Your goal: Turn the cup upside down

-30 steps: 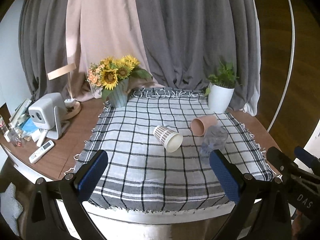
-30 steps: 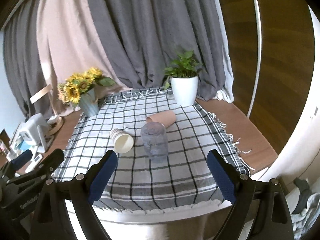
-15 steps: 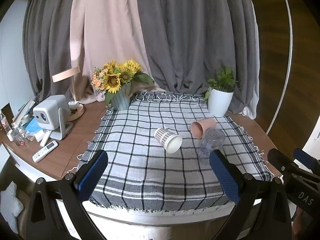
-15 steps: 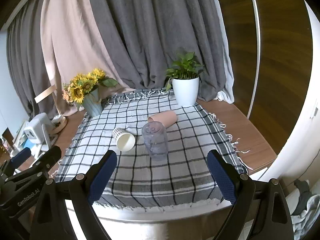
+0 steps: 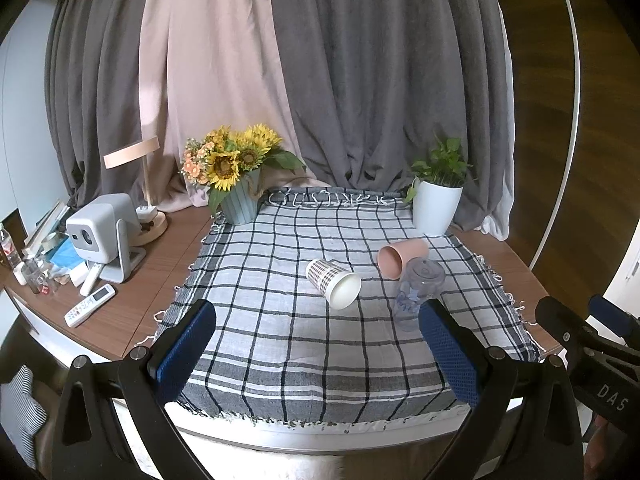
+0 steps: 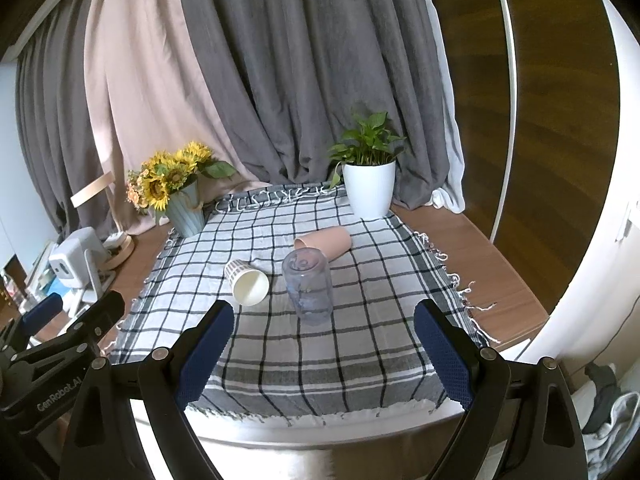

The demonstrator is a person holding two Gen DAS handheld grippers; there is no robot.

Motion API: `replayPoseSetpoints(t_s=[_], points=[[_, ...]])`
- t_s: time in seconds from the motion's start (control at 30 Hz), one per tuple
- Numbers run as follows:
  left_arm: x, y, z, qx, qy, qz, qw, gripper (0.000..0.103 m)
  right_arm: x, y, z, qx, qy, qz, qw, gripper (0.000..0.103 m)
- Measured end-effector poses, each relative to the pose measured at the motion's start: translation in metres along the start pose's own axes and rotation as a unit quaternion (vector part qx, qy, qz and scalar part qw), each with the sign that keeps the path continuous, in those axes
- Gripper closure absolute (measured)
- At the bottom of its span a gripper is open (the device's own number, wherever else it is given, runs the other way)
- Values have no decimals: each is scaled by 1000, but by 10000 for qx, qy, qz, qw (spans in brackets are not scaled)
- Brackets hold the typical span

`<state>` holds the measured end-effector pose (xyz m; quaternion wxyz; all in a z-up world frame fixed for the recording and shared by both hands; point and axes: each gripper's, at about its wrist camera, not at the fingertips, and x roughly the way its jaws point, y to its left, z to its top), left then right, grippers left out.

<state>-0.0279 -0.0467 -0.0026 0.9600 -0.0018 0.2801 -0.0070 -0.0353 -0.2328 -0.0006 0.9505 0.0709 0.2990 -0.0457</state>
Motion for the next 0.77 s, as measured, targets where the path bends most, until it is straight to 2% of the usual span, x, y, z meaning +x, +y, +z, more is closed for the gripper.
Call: replayPoseSetpoints(t_s=[0.77], points=[[-3,-5,0,16,27,-46,10000,0,-2,-4,-2,15,29,-3,10000,11]])
